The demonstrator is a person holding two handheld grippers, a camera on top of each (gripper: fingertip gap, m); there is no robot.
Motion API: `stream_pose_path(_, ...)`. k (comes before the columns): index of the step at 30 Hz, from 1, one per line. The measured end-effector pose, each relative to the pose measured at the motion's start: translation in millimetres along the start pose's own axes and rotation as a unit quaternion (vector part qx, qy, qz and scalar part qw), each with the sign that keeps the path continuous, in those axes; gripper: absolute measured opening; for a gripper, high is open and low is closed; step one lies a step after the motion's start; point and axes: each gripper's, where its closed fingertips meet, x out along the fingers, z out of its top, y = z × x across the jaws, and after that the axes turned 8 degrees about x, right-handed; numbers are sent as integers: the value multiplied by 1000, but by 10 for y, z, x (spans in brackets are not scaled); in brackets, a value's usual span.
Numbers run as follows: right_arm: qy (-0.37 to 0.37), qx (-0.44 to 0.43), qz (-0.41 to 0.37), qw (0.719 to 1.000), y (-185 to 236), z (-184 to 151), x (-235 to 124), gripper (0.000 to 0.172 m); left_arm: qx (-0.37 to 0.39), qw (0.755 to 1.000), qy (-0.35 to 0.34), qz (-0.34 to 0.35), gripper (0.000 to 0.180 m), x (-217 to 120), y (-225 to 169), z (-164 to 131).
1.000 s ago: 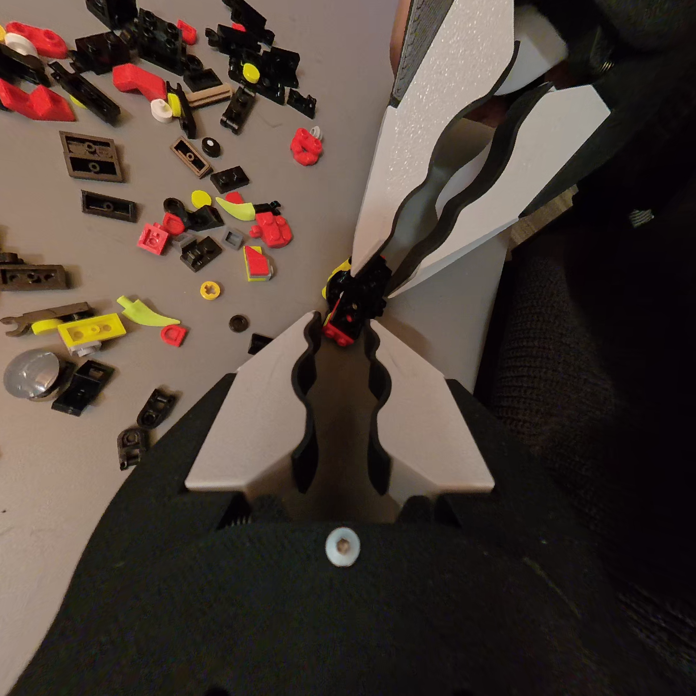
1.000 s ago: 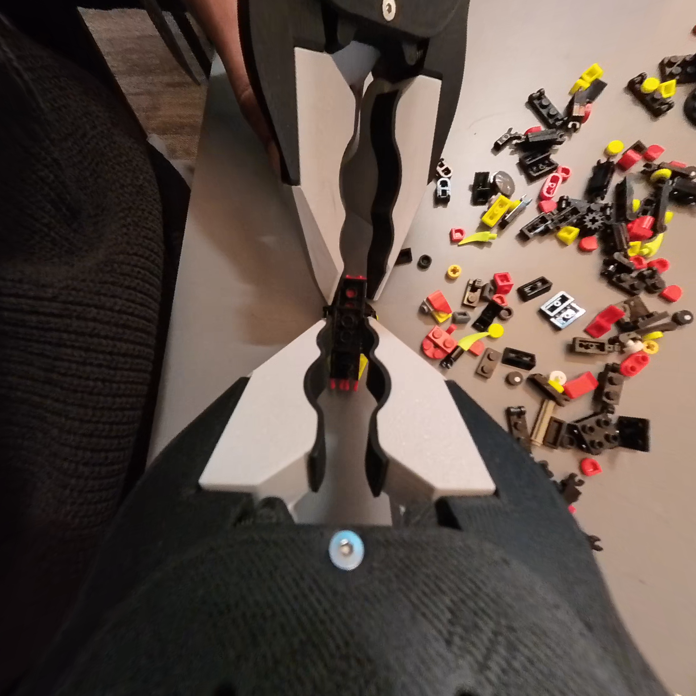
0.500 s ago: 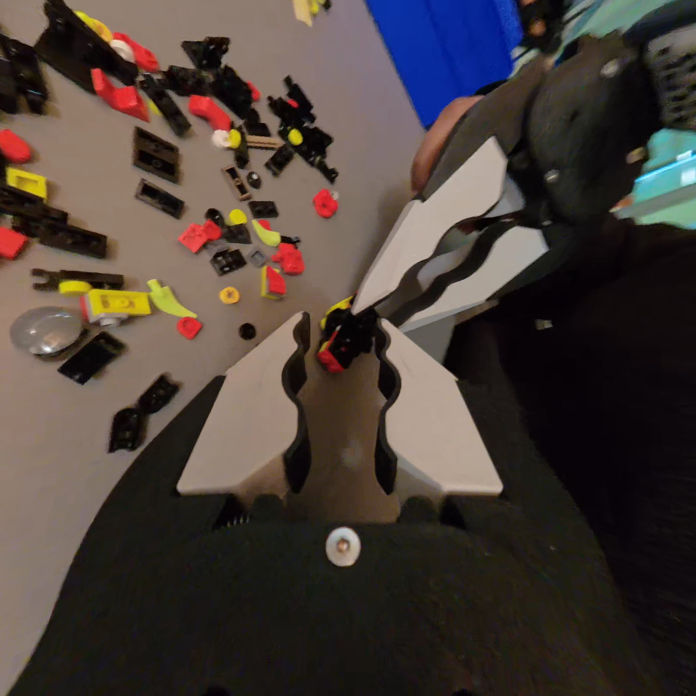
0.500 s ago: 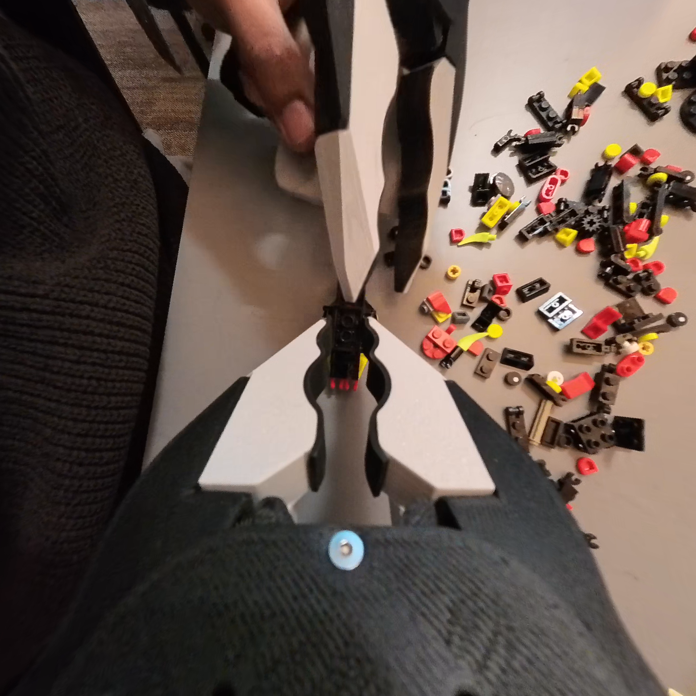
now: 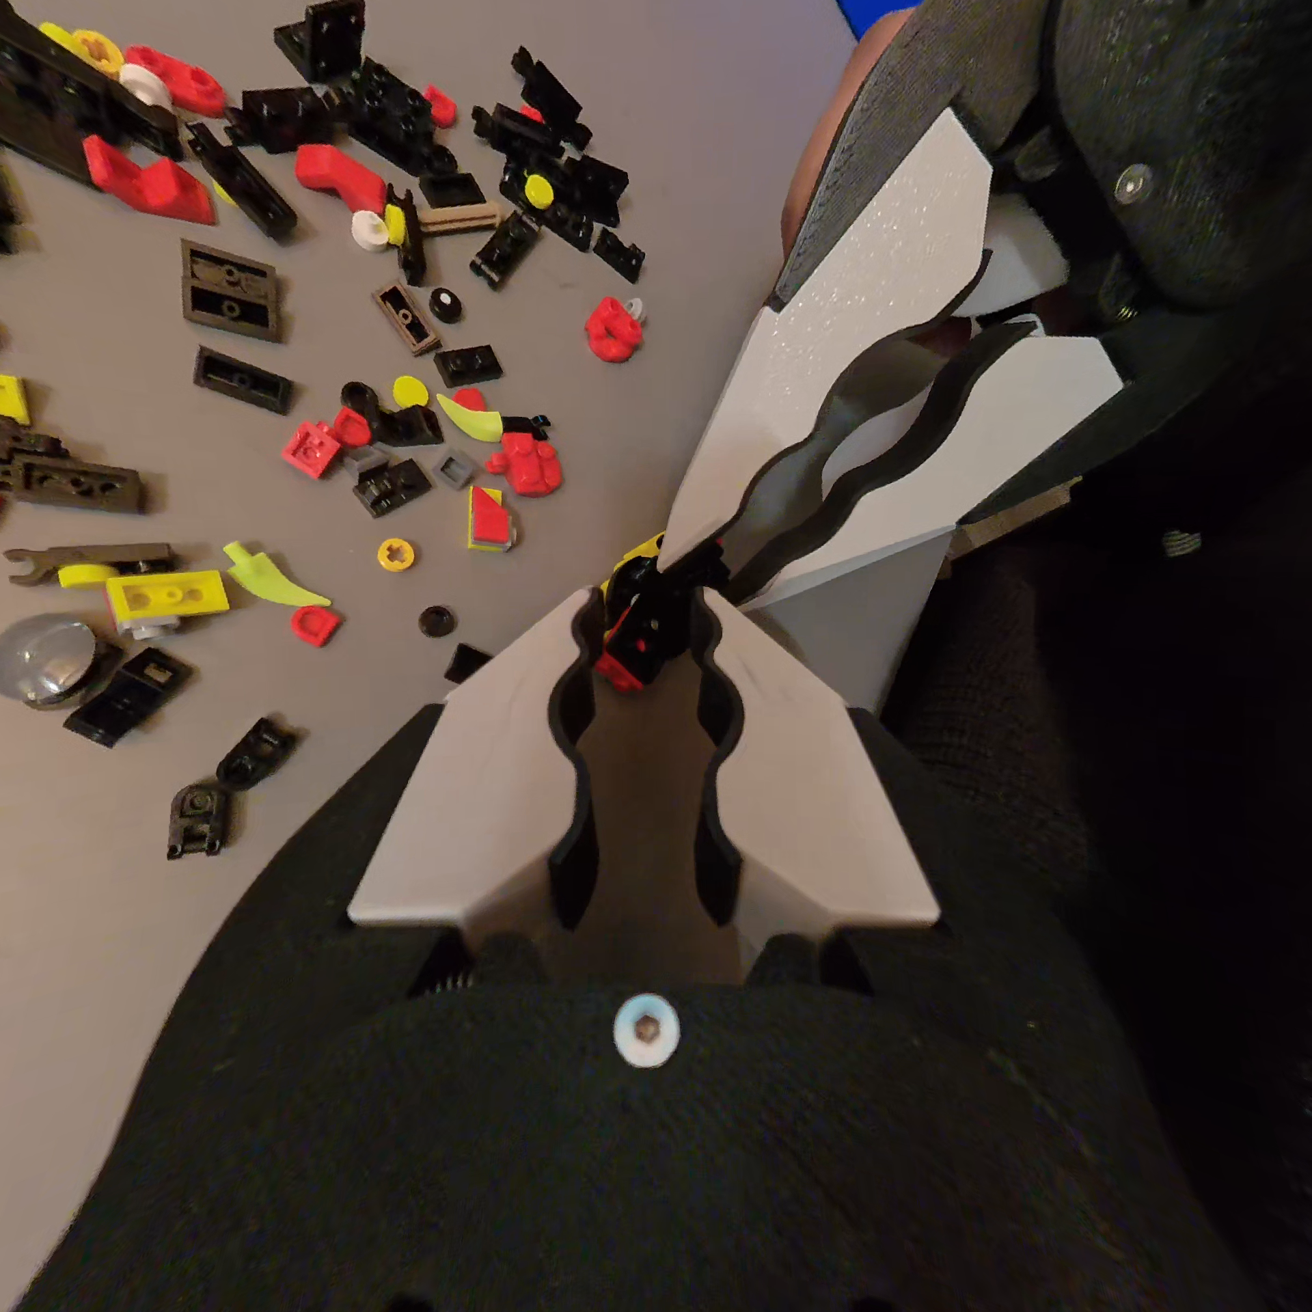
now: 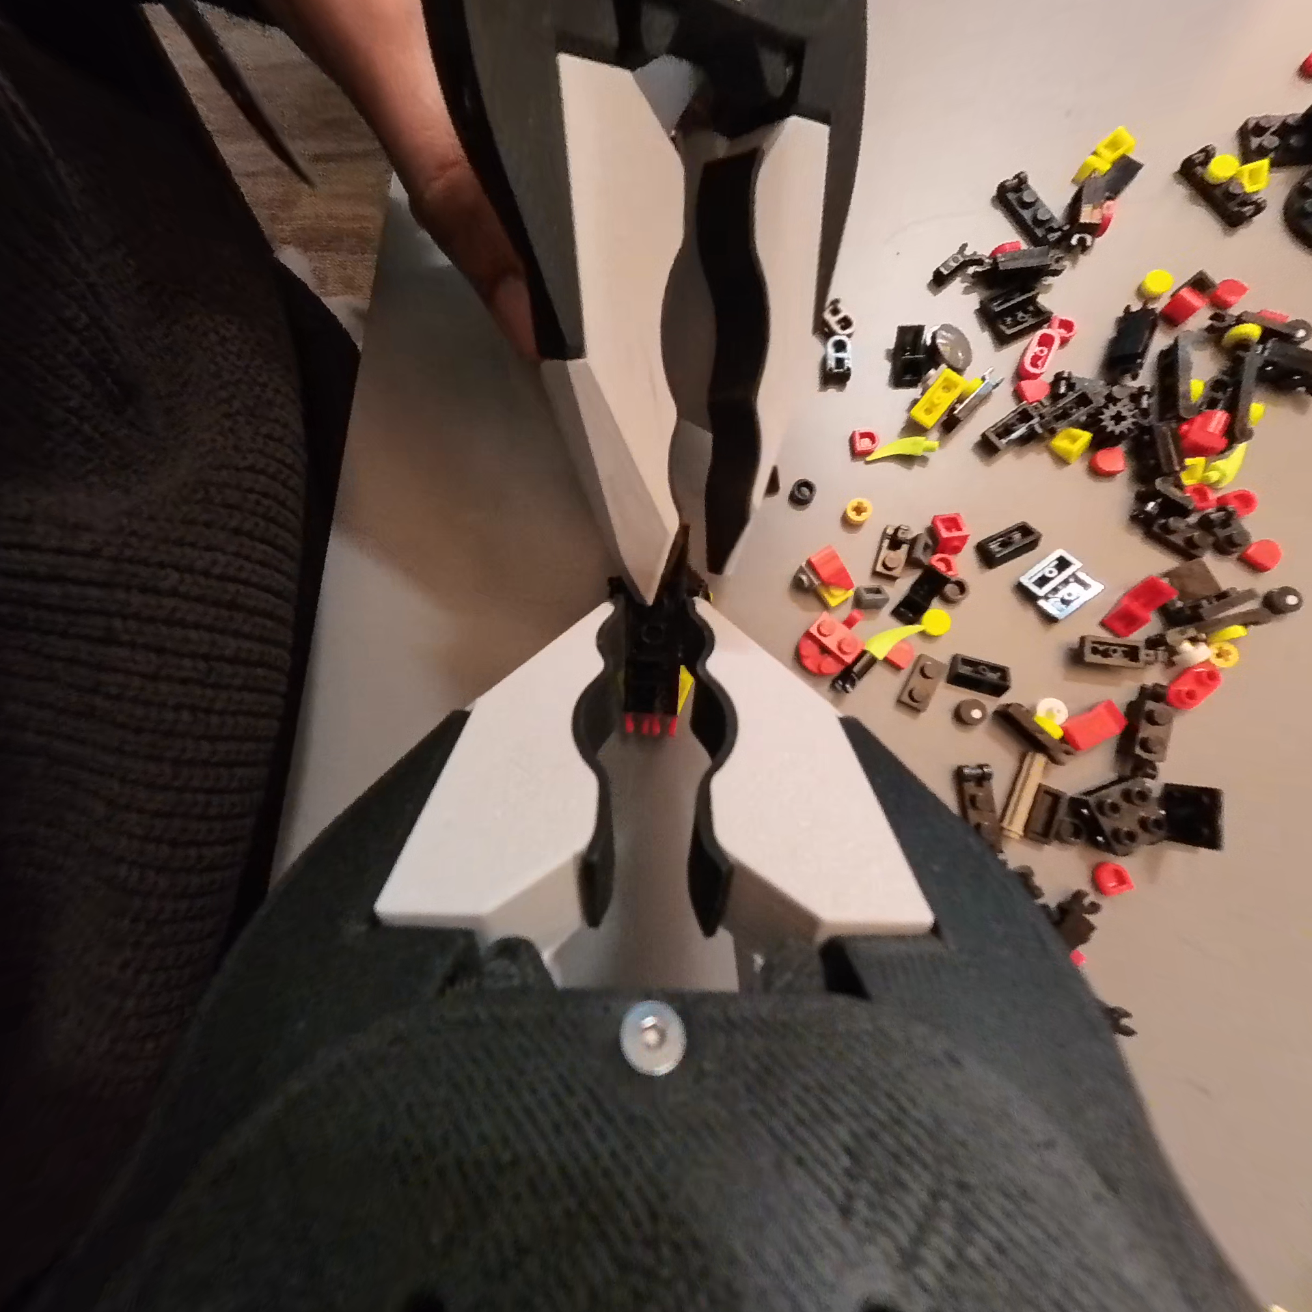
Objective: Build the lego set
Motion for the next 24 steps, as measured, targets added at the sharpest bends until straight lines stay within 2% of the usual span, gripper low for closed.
stream_pose_path(4, -3, 1, 2, 1000, -1, 0, 1, 15, -21, 999, 1, -25, 24, 6, -12, -28)
stream_pose_path(16, -18, 4, 4, 1000, -2, 3, 0, 15, 11, 1000, -3, -10, 25, 10, -3, -12)
stream_pose_path(21, -31, 10, 8, 999, 1, -1, -8, 14, -29, 998, -24, -46, 35, -146, -19, 26)
stream_pose_path(24, -37, 13, 10, 999, -1, -4, -15, 14, -23, 999, -11, -34, 34, -152, 22, -23)
